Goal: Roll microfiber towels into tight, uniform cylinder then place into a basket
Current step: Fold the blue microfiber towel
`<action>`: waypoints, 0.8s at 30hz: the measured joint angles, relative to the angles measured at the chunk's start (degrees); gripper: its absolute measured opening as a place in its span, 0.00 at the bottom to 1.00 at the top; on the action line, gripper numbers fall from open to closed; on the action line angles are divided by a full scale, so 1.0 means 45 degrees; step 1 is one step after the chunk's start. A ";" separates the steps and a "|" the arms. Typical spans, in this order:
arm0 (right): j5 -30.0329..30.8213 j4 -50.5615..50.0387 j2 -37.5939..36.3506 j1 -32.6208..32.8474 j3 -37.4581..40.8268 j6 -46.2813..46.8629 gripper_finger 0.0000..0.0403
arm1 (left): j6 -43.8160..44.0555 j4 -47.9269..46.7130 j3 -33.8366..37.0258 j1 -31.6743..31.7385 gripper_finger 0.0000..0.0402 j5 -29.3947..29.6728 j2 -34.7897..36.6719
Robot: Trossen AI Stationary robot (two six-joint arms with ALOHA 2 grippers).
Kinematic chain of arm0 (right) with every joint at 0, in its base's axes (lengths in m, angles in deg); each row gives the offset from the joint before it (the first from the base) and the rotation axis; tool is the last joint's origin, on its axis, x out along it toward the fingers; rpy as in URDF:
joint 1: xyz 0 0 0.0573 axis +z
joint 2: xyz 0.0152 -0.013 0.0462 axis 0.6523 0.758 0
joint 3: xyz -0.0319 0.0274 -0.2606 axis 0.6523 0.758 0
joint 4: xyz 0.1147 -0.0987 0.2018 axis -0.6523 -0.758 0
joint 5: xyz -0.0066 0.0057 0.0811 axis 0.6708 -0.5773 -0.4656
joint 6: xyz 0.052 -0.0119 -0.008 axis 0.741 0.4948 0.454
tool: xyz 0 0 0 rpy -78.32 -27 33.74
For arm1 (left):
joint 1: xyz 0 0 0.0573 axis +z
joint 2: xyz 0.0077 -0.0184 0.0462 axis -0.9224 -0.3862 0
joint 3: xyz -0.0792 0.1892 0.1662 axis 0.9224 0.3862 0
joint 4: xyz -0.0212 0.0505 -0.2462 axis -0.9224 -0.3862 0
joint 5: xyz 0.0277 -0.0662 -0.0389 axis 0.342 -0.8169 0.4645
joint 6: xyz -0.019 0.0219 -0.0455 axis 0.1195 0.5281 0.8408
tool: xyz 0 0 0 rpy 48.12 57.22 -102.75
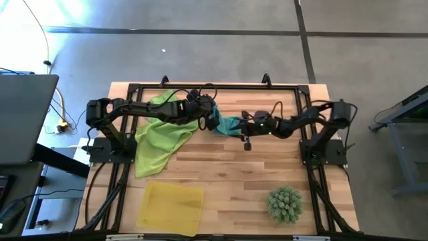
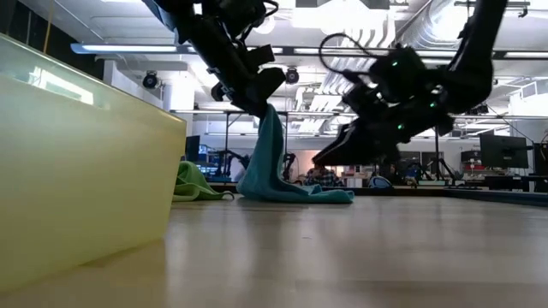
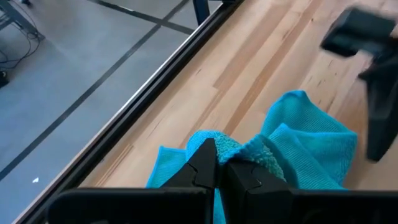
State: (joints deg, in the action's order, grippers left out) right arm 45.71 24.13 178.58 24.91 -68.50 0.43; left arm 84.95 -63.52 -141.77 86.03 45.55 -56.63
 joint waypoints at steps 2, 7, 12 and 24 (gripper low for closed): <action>-0.0001 -0.0009 0.0657 0.0036 -0.0486 -0.0005 0.31 | 0.0020 0.0023 0.0000 0.0033 0.00 0.0005 0.0000; 0.1168 -0.0683 0.2053 0.0055 -0.1767 0.0148 0.31 | 0.0109 -0.0112 0.0000 0.0082 0.00 -0.0003 0.0000; 0.1655 -0.1595 0.2656 0.0052 -0.2410 0.0248 0.29 | 0.0223 -0.0432 0.0000 0.0082 0.00 0.0000 0.0000; 0.3224 -0.2160 0.2639 0.0192 -0.2399 0.0325 0.11 | 0.0223 -0.0563 0.0000 0.0082 0.00 0.0013 0.0000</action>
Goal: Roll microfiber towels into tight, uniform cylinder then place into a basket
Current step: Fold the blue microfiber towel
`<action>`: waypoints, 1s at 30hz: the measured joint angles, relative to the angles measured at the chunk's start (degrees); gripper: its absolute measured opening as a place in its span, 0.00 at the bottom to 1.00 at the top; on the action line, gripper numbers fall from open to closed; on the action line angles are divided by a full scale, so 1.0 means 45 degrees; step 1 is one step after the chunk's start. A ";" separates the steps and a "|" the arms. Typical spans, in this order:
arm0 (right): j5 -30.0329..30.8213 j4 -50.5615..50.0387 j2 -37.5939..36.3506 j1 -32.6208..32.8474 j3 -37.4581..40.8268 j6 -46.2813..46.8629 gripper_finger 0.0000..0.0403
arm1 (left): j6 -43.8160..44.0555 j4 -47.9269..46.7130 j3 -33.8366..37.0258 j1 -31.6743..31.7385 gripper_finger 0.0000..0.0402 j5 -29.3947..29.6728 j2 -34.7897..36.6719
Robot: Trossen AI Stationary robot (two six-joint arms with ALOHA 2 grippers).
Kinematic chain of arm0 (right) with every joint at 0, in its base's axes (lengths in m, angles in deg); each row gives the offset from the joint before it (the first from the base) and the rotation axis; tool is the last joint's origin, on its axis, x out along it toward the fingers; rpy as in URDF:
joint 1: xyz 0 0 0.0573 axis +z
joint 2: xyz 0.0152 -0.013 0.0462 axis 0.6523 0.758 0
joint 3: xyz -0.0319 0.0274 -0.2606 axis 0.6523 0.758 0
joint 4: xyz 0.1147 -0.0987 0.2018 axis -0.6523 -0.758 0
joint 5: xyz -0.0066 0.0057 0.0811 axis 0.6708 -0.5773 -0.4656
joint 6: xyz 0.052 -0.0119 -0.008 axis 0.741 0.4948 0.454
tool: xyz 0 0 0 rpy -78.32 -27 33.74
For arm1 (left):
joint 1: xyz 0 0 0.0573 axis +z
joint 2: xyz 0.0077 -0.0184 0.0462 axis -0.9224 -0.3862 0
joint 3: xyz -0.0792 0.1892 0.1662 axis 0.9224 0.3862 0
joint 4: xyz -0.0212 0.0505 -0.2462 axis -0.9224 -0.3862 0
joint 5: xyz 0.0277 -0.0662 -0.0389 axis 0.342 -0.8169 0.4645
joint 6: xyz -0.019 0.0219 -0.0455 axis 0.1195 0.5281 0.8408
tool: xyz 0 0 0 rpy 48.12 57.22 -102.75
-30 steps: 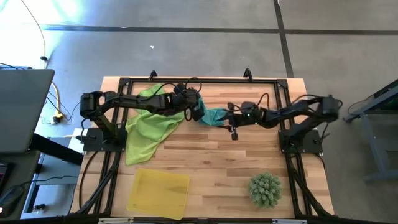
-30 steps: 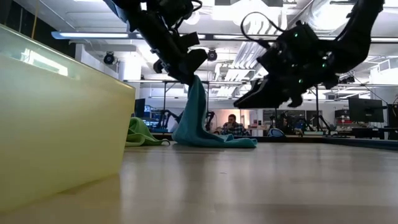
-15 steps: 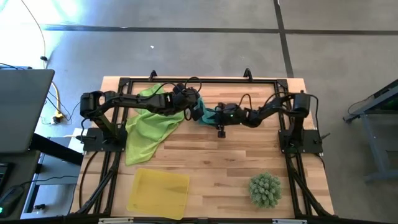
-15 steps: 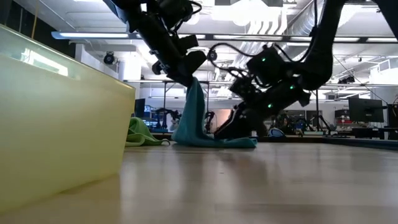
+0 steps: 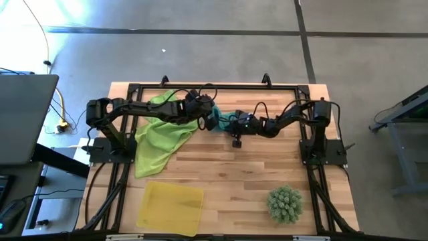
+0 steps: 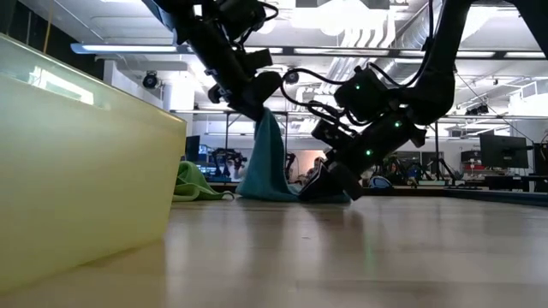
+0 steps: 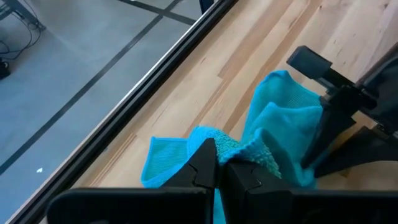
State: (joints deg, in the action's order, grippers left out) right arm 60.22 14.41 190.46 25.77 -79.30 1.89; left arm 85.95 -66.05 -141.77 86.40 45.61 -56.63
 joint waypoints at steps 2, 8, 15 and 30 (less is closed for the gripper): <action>-0.0003 -0.0071 -0.0043 0.0005 0.0000 0.0000 0.08 | 0.0000 -0.0091 0.0000 0.0000 0.00 0.0002 0.0000; -0.0209 -0.0684 -0.0635 0.0000 0.0029 0.0143 0.01 | -0.0002 -0.0325 0.0000 0.0000 0.00 0.0076 0.0000; -0.1122 -0.1979 -0.1598 -0.0035 0.0029 0.2392 0.05 | 0.0089 -0.0415 0.0000 0.0000 0.00 0.0080 0.0000; -0.1850 -0.3816 -0.1811 -0.0024 0.0025 0.3682 0.12 | 0.0660 -0.0852 0.0000 -0.0034 0.00 -0.0592 0.0000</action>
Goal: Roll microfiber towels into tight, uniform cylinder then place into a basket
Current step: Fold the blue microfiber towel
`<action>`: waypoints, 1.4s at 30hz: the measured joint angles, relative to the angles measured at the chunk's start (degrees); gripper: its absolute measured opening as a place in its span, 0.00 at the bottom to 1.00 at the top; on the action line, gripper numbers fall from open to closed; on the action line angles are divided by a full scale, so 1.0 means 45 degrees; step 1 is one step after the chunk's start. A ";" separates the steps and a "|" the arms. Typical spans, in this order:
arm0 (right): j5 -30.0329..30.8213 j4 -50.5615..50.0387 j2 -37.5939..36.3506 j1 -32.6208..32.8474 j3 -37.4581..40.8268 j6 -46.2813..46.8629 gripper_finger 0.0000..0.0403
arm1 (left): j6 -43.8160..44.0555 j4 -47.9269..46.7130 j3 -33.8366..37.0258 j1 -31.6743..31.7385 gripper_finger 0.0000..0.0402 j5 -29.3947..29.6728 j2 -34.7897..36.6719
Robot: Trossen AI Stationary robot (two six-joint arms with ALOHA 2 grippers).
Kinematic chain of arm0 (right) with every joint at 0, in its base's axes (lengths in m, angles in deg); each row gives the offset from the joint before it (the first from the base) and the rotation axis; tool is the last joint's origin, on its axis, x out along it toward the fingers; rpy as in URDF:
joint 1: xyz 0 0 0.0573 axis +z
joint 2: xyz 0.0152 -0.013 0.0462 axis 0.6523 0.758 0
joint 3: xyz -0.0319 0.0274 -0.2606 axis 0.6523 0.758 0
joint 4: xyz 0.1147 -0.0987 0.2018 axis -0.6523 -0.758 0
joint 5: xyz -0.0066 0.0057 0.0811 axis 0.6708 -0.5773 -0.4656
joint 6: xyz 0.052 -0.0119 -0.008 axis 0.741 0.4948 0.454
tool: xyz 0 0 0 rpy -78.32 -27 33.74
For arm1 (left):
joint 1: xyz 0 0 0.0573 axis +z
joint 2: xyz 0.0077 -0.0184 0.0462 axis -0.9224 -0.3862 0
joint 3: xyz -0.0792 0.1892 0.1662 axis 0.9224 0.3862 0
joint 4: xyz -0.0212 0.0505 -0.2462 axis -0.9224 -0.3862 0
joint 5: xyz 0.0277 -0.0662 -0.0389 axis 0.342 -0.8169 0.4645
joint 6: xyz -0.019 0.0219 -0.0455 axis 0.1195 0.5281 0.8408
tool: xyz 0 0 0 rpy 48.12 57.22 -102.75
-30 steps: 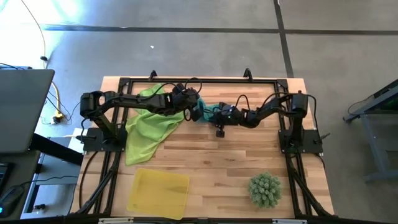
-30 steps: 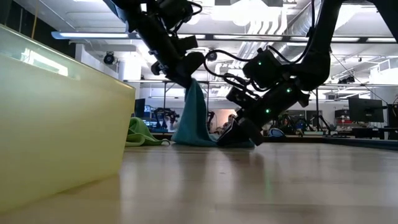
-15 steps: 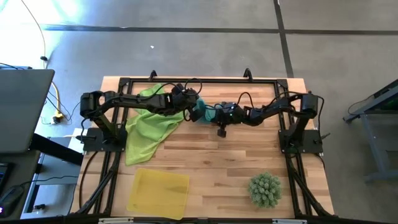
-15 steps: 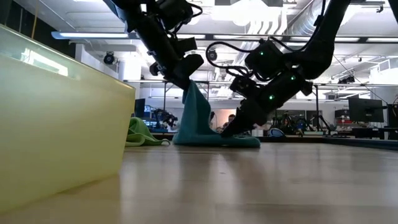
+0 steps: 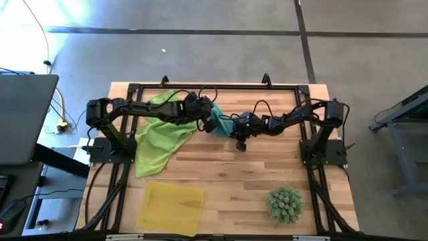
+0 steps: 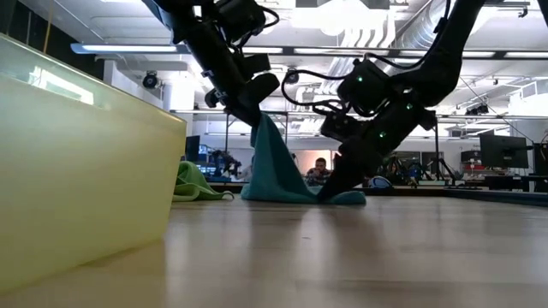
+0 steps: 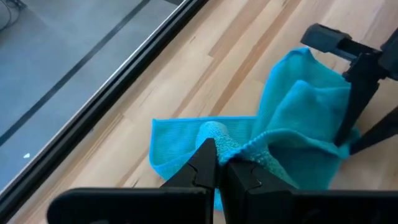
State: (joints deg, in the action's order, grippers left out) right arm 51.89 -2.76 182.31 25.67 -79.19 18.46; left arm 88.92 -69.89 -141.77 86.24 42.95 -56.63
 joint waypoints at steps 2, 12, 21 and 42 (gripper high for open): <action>0.0150 -0.0205 -0.0152 0.0000 -0.0001 -0.0024 0.09 | 0.0001 -0.0070 0.0000 0.0005 0.00 -0.0001 0.0000; 0.0121 -0.2052 -0.2306 -0.0005 -0.0001 -0.0280 0.02 | -0.0004 -0.0501 0.0000 0.0005 0.00 0.0006 0.0000; 0.1359 -0.3753 -0.5565 -0.0292 -0.0005 -0.1551 0.00 | -0.1623 -0.0161 -0.0424 0.0010 0.00 0.0470 0.0189; 0.6734 -0.7326 -0.9239 -0.3774 -0.4145 -0.6849 0.00 | -0.5930 0.0273 -0.5218 0.1769 0.00 0.2100 0.0277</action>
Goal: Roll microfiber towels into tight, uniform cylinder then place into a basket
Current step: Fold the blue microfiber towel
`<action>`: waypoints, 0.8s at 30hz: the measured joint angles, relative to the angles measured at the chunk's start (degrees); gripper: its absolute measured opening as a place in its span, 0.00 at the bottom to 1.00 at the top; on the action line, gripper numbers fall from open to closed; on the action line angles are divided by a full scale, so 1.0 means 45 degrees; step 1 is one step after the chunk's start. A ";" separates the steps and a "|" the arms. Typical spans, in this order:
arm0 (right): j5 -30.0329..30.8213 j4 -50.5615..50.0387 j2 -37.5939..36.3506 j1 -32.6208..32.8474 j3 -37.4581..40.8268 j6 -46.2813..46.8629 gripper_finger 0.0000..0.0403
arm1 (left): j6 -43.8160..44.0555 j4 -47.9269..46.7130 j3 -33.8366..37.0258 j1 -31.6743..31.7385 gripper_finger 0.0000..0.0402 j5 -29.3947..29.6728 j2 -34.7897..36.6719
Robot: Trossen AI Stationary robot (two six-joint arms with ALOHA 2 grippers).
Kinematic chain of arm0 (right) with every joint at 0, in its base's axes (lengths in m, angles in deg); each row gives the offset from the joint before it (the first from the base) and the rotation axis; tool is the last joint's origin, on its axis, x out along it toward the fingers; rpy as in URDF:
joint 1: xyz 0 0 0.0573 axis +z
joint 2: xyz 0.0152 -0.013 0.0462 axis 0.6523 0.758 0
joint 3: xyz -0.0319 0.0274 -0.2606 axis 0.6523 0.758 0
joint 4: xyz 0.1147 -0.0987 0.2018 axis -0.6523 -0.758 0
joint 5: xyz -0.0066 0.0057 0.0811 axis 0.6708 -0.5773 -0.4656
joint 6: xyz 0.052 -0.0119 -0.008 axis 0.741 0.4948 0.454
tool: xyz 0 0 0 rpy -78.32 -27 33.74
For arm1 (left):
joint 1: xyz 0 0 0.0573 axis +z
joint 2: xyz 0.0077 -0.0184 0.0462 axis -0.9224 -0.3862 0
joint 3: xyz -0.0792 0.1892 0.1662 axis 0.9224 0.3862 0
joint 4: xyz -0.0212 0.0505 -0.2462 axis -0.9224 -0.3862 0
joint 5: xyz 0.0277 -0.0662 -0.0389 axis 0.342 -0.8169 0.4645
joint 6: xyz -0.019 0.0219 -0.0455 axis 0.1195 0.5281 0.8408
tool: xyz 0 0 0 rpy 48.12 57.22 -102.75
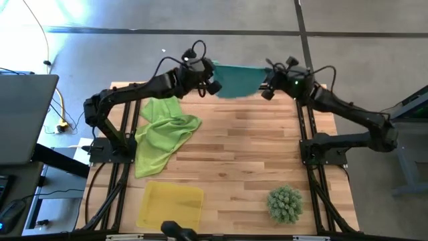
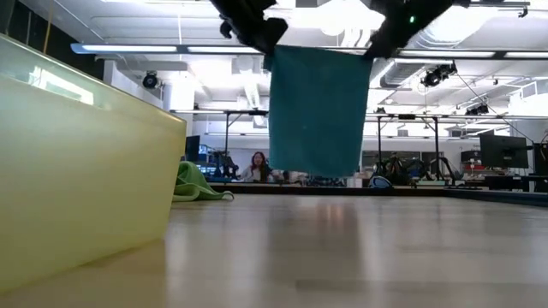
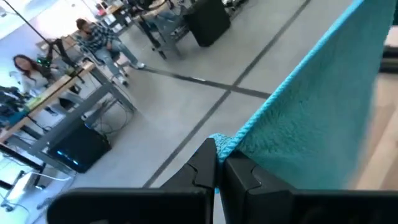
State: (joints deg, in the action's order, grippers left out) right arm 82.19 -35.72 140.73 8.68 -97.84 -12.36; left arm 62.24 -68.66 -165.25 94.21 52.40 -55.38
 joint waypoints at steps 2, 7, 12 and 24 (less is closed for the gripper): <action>-0.0094 -0.1741 0.0000 0.0054 -0.0759 0.1216 0.00 | 0.0709 -0.0707 -0.0037 -0.0197 0.00 -0.0313 0.0000; -0.1948 -0.5519 -0.0002 0.0754 -0.0655 0.4377 0.00 | 0.3063 -0.4016 -0.0018 -0.1079 0.00 -0.2778 -0.0427; -0.3989 -0.5401 0.0010 0.2317 0.1629 0.6400 0.00 | 0.4026 -0.5320 0.0002 -0.2476 0.00 -0.3368 -0.1739; -0.4334 -0.3754 0.0000 0.4201 0.4237 0.6991 0.00 | 0.4817 -0.5369 -0.0481 -0.3580 0.00 -0.3695 -0.3488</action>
State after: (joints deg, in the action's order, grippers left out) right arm 62.69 -52.62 140.73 27.59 -78.77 19.10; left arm 83.91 -92.82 -167.41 78.10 35.77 -71.08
